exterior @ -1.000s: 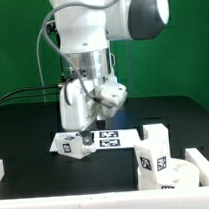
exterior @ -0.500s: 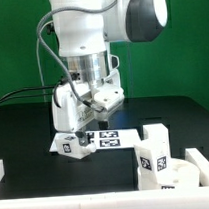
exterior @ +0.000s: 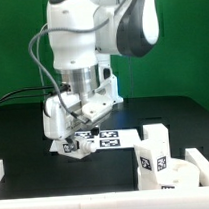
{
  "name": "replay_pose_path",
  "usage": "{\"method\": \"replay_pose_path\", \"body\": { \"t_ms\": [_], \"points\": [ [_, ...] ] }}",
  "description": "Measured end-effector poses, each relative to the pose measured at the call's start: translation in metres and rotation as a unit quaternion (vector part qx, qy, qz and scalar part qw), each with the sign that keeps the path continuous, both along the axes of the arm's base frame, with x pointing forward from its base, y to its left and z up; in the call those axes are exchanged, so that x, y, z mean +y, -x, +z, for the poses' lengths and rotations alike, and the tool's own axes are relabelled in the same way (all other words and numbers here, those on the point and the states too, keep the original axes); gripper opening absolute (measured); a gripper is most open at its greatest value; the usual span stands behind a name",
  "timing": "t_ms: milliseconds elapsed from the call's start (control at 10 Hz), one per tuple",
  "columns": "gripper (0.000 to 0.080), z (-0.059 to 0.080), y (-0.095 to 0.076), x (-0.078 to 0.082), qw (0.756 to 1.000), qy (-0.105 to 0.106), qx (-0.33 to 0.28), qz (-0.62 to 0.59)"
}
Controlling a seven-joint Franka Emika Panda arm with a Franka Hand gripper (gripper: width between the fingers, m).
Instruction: Assemble stool
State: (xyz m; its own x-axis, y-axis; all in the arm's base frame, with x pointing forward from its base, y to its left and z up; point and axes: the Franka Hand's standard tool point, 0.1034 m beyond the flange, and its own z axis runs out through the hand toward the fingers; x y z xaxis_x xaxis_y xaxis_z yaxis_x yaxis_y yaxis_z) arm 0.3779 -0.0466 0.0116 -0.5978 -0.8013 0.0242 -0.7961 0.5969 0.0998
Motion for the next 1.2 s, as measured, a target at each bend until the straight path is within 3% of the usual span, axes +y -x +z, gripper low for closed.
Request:
{"method": "replay_pose_path", "body": {
  "t_ms": [400,500,600,900,1200],
  "points": [
    [0.0626,-0.008,0.001,0.001,1.000,-0.002,0.015,0.012],
    [0.0453,-0.008,0.001,0.001,1.000,-0.003,0.015,0.022],
    [0.0362,-0.007,-0.001,0.001,1.000,-0.004,0.013,0.024],
    [0.0362,0.002,-0.016,-0.004,0.967,-0.033,-0.006,0.254],
    [0.0362,0.002,-0.017,0.000,0.924,-0.044,-0.013,0.379]
  ]
}}
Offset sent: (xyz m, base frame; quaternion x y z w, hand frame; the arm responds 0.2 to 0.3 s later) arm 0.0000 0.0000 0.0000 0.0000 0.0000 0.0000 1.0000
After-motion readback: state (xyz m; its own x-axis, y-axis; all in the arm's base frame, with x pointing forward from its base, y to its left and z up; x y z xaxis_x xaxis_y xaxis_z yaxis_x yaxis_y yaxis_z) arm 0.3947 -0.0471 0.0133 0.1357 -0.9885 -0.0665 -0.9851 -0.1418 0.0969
